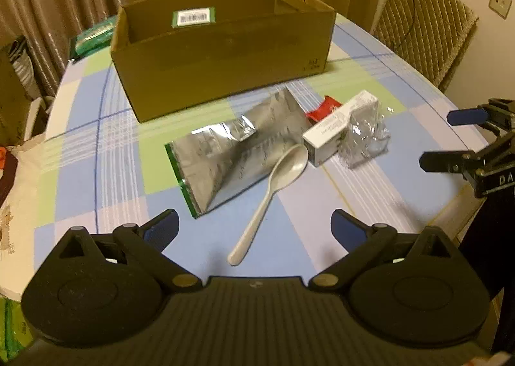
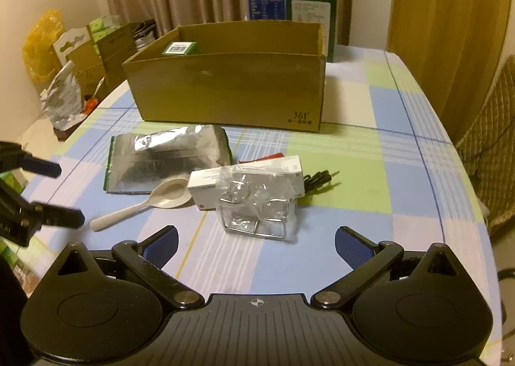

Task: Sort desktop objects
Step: 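Close the right tool on the bagged wire hook rack while the left tool approaches the white spoon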

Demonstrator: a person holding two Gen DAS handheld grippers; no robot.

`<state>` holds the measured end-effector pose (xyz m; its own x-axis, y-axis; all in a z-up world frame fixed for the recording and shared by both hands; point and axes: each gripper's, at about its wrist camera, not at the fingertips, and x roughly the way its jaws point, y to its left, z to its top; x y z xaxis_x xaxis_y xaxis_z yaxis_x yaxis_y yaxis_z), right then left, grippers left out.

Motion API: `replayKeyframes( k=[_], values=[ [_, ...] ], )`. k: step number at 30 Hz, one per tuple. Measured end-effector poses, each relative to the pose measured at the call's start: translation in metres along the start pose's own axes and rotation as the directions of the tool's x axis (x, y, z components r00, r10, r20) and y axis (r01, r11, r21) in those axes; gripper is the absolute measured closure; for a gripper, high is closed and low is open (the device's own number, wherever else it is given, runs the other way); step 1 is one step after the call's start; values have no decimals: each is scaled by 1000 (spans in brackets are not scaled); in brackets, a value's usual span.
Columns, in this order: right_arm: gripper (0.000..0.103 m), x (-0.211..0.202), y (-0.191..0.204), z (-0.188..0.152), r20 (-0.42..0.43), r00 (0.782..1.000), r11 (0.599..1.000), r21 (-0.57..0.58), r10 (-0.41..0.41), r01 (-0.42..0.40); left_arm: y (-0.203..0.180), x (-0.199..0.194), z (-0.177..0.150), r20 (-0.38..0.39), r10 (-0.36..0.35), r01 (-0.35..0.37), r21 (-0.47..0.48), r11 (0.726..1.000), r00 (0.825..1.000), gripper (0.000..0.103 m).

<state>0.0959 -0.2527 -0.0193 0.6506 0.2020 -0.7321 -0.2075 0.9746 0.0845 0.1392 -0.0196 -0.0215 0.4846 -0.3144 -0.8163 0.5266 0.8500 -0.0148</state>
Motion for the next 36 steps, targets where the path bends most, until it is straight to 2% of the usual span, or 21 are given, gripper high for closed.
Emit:
replayKeyframes(
  k=[4, 9, 13, 15, 23, 29, 33, 36],
  values=[
    [2, 8, -2, -2, 3, 1000, 999, 31, -7, 7, -1, 9, 0, -10, -29, 30, 34, 999, 1000, 7],
    [2, 22, -4, -3, 8, 1000, 998, 68, -12, 11, -6, 22, 2, -17, -17, 19, 130, 991, 1000, 17],
    [3, 34, -7, -2, 12, 1000, 994, 110, -13, 12, -12, 31, 2, -16, -5, 9, 203, 979, 1000, 19],
    [3, 40, -9, -1, 20, 1000, 992, 128, -10, 7, -14, 35, 3, -12, -3, 6, 229, 973, 1000, 25],
    [3, 63, -7, -2, 34, 999, 991, 132, -13, 8, -15, 56, 3, -14, -7, 10, 243, 970, 1000, 32],
    [3, 81, -3, -7, 18, 999, 995, 90, -36, 34, -12, 69, 1, -19, -9, 13, 236, 972, 1000, 33],
    [17, 89, -2, -8, 8, 1000, 997, 71, -28, 28, -10, 76, 1, -23, -16, 21, 226, 974, 1000, 33],
    [21, 93, -4, -9, 9, 999, 997, 74, -38, 37, -11, 80, 1, -24, -18, 23, 233, 972, 1000, 34]
  ],
)
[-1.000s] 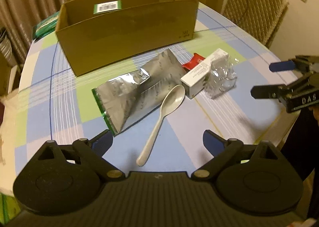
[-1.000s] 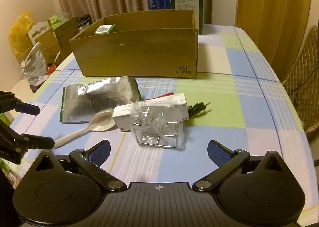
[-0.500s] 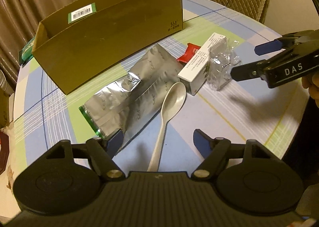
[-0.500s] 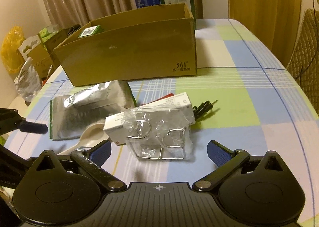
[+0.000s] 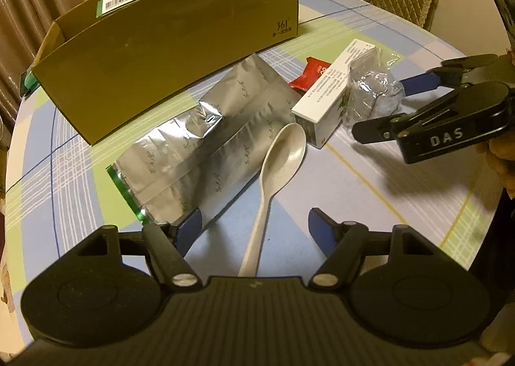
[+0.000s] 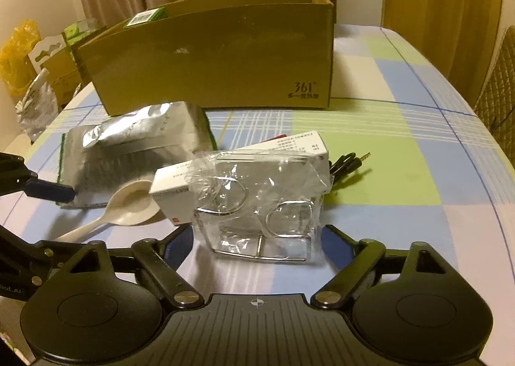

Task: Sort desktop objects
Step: 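Close the right tool on the bagged wire hook rack while the left tool approaches the white spoon, then close the left tool on the white spoon while the right tool lifts the bagged rack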

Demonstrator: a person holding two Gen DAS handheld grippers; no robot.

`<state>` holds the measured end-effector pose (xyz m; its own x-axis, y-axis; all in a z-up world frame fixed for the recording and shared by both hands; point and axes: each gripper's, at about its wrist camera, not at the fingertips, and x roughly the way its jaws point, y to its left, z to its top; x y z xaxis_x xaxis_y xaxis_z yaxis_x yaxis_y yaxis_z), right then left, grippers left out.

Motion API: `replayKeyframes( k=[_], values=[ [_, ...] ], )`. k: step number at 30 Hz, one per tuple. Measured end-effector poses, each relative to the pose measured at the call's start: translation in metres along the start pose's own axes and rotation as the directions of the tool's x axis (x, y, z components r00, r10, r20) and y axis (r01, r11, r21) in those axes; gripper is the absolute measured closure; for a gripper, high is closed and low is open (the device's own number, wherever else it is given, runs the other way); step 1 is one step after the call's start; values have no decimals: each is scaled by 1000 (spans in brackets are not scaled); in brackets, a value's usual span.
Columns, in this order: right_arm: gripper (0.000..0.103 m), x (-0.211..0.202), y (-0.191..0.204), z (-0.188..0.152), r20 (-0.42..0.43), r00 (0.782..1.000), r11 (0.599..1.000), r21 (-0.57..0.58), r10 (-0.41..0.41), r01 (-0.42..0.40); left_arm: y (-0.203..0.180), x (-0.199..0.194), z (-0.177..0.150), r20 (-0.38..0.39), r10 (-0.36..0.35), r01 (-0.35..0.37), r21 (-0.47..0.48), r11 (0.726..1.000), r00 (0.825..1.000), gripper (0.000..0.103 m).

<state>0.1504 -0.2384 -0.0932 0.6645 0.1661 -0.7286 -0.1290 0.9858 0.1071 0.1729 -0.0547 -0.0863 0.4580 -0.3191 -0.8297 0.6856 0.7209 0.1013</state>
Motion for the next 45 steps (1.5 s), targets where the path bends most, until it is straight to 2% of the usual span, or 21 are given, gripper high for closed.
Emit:
replayKeyframes(
  k=[1, 3, 11, 13, 17, 18, 21, 27, 29, 31, 32, 33, 35, 39, 45],
  values=[
    [24, 0, -1, 0, 2, 1000, 1000, 5, -1, 1, -1, 1, 0, 1, -2, 2, 5, 1000, 1000, 36],
    [27, 1, -2, 1, 5, 1000, 1000, 5, -2, 2, -3, 3, 2, 6, -3, 3, 19, 1000, 1000, 45],
    [38, -3, -3, 2, -1, 1000, 1000, -26, 3, -3, -17, 13, 8, 9, 5, -6, 96, 995, 1000, 62],
    [38, -4, -6, 2, -8, 1000, 1000, -14, 4, -4, -18, 15, 10, 4, 4, -4, 91, 996, 1000, 65],
    [38, -11, -13, 1, -19, 1000, 1000, 6, 5, -5, -17, 16, 13, -26, -1, 3, 60, 998, 1000, 84],
    [38, -13, -15, 0, -25, 1000, 1000, 17, 8, -8, -16, 16, 14, -37, -7, 9, 48, 999, 999, 90],
    [38, -20, -21, -2, -37, 999, 999, 41, 14, -13, -15, 14, 13, -64, -46, 46, 2, 999, 997, 98],
    [38, -36, -25, -6, -45, 998, 997, 72, 31, -28, -13, 5, 4, -96, -173, 160, -127, 979, 980, 99],
    [38, -40, -25, -8, -44, 998, 997, 77, 33, -30, -13, 1, 0, -93, -194, 177, -160, 971, 977, 99],
    [38, -42, -26, -10, -45, 998, 996, 85, 35, -31, -19, -1, -2, -89, -173, 158, -154, 975, 981, 99],
    [38, -42, -27, -12, -45, 998, 996, 89, 35, -31, -21, -2, -3, -81, -145, 132, -146, 980, 986, 94],
    [38, -43, -27, -13, -46, 998, 995, 92, 32, -28, -24, -3, -3, -74, -122, 111, -142, 984, 990, 80],
    [38, -43, -29, -15, -48, 998, 995, 97, 29, -24, -29, -4, -3, -45, -87, 81, -127, 989, 995, 66],
    [38, -41, -31, -18, -49, 999, 995, 102, 20, -15, -38, -3, 0, 12, -20, 21, -110, 994, 1000, 65],
    [38, -39, -33, -16, -39, 999, 995, 98, 11, -7, -52, 5, 5, 63, 46, -40, -102, 994, 997, 65]
  ],
)
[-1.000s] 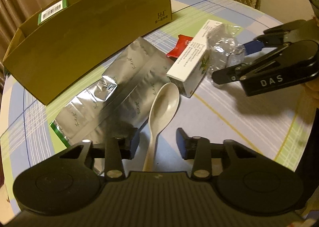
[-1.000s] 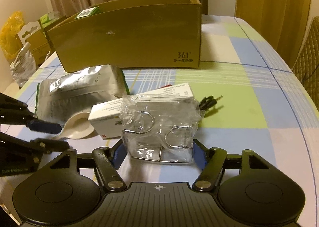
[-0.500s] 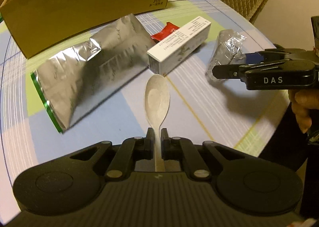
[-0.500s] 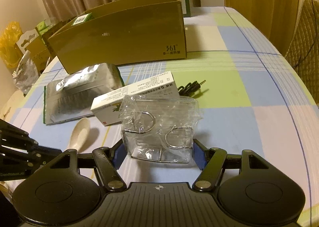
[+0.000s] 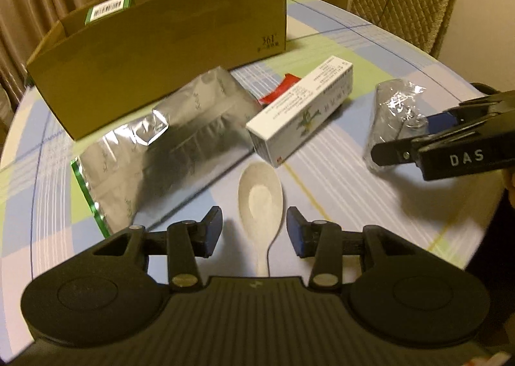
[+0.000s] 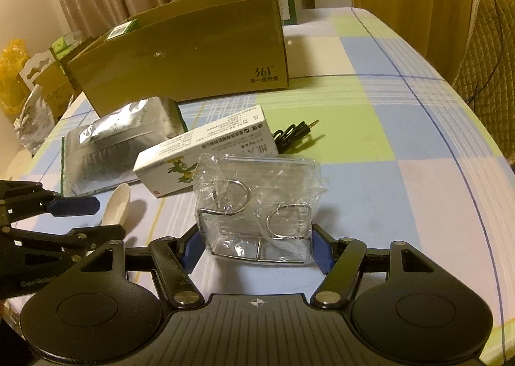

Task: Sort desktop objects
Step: 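Close the left tool on the white spoon while the right tool lifts the bagged rack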

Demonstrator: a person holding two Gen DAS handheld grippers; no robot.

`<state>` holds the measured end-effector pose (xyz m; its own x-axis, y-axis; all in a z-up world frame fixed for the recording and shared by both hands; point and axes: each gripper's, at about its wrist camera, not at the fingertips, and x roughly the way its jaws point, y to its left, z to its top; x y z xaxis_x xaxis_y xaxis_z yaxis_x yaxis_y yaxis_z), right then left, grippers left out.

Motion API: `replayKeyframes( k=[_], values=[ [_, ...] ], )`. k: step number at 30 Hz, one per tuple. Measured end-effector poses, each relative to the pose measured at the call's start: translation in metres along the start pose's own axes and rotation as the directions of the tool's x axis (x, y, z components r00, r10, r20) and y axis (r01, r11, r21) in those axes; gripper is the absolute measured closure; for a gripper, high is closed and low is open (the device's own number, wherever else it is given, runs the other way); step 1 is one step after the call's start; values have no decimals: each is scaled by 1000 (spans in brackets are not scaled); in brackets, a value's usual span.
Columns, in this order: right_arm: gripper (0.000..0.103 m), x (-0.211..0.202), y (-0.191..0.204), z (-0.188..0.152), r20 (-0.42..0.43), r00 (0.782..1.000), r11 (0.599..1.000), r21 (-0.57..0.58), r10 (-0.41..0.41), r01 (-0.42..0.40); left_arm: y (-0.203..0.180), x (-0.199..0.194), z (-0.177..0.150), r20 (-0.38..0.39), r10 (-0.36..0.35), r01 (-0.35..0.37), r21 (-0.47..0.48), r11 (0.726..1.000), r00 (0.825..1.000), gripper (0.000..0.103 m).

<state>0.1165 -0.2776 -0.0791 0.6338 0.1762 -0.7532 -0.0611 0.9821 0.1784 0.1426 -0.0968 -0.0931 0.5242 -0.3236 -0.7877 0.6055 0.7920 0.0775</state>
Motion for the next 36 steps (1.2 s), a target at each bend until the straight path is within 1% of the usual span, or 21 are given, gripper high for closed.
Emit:
replayKeyframes(
  k=[5, 12, 17, 19, 21, 23, 36],
  values=[
    [38, 2, -2, 2, 9, 1000, 1000, 6, -3, 3, -8, 7, 1, 22, 17, -18, 7, 1000, 1000, 65],
    [38, 4, 0, 2, 16, 1000, 1000, -7, -10, 10, -9, 10, -5, 36, 47, -48, 21, 999, 998, 65],
    [38, 4, 1, 2, 17, 1000, 1000, -9, -12, 12, -5, 12, -4, 40, 55, -55, -16, 998, 998, 65],
    [38, 4, 0, 2, 17, 1000, 1000, -10, -12, 12, -4, 12, -5, 42, 58, -57, -26, 998, 997, 67],
    [38, 4, 1, 2, 17, 1000, 1000, -8, -12, 12, -4, 12, -5, 43, 53, -52, -28, 998, 998, 74],
    [38, 4, 1, 2, 16, 1000, 1000, -9, -12, 12, -5, 12, -5, 42, 49, -47, -32, 998, 998, 76],
    [38, 4, 1, 2, 15, 1000, 1000, -7, -12, 12, 2, 9, -10, 36, 36, -31, -130, 991, 999, 77]
  ],
)
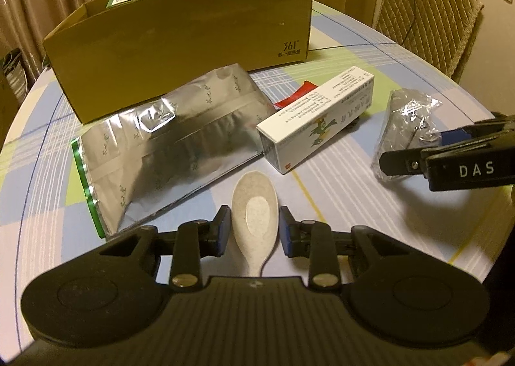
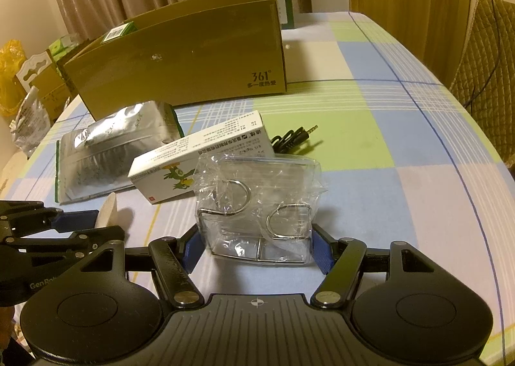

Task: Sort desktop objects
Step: 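Close the left tool on the white spoon while the right tool lifts the bagged rack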

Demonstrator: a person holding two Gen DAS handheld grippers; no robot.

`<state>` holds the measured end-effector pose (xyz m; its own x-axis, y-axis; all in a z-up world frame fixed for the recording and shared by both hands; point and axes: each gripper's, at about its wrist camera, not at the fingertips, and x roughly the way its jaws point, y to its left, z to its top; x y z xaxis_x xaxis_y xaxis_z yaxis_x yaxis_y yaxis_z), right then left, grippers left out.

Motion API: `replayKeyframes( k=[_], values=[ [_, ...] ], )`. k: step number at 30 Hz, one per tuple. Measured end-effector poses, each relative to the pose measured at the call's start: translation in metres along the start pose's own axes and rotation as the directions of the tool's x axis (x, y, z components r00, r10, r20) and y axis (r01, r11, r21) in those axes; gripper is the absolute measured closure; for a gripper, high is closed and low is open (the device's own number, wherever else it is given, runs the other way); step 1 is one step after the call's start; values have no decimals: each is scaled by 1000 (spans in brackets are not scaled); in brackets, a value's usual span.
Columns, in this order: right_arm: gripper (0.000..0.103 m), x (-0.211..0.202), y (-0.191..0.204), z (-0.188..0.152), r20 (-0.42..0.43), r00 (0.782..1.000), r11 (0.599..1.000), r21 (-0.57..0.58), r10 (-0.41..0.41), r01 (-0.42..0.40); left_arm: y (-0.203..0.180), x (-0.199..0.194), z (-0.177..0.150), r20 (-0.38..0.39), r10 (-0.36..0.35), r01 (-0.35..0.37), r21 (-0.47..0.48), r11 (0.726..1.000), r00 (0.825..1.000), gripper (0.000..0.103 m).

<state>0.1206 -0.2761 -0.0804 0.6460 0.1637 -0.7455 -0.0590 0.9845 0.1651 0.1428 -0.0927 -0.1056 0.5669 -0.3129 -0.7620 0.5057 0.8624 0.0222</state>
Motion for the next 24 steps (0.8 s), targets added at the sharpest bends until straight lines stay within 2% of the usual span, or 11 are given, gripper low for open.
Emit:
replayKeyframes(
  k=[2, 6, 8, 9, 24],
  values=[
    [38, 0, 0, 0, 0, 1000, 1000, -1, -1, 1, 2, 0, 0, -2, 0, -1, -19, 1000, 1000, 73],
    [38, 0, 0, 1, 1, 1000, 1000, -1, -1, 1, 3, 0, -1, 0, -1, 1, -24, 1000, 1000, 72],
    [38, 1, 1, 1, 2, 1000, 1000, 1, -2, 2, 3, 0, -1, -1, -2, 2, -25, 1000, 1000, 72],
    [38, 0, 1, 2, 3, 1000, 1000, 1, -5, 5, 3, 0, 0, -2, -5, 5, -26, 1000, 1000, 76],
    [38, -22, 5, 16, 56, 998, 1000, -19, -10, 11, 5, -15, 10, 17, 4, -4, -42, 999, 1000, 77]
  ],
)
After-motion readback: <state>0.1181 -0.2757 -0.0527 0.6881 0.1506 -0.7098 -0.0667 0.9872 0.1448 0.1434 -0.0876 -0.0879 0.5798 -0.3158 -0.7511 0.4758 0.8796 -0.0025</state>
